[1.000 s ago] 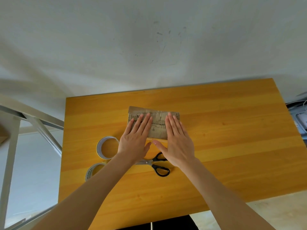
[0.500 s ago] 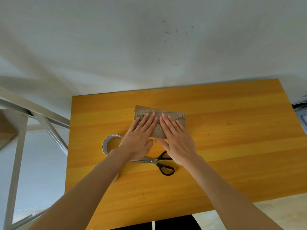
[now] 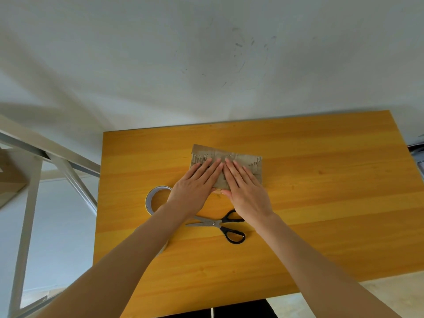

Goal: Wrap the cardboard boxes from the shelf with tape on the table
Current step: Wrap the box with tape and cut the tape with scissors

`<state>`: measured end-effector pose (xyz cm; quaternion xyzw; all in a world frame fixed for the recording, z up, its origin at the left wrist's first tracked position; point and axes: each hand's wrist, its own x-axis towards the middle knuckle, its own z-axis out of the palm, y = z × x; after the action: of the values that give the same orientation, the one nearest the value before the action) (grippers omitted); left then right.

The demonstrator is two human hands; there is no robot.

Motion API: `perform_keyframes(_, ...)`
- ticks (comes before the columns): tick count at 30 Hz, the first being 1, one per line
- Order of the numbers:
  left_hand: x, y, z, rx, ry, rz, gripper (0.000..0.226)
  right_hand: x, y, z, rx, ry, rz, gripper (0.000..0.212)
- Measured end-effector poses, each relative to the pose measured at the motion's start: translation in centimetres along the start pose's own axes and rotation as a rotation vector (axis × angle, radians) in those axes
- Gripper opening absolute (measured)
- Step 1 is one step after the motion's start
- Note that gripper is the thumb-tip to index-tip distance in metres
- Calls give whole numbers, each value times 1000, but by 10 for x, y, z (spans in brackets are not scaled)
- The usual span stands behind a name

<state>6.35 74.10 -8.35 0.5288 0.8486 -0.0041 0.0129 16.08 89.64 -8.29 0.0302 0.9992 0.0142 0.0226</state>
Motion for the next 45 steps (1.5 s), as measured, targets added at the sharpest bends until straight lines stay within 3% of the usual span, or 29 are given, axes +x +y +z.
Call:
perform_keyframes(7,-10,-1,-1,-26,-9,-161,71,2,-17,-1,47,-54,16,72)
perform_keyframes(20,-16,3,-8,-118,-84,-163,71,18,-41,-12,100,-151,36,85)
perform_keyframes(26,1,4,-22,-171,-70,-179,76,21,-23,-25,233,-68,24,71)
perform_keyframes(30,10,9,-19,-41,-186,-164,91,20,-14,-22,213,-223,7,93)
perform_keyframes(33,11,7,-18,-3,-201,-165,94,23,-12,-19,169,-205,-21,98)
perform_keyframes(40,9,8,-19,40,-123,-134,81,-6,17,-9,73,-107,30,91)
perform_keyframes(45,10,9,-15,25,-54,-181,84,-9,16,-12,158,-117,148,100)
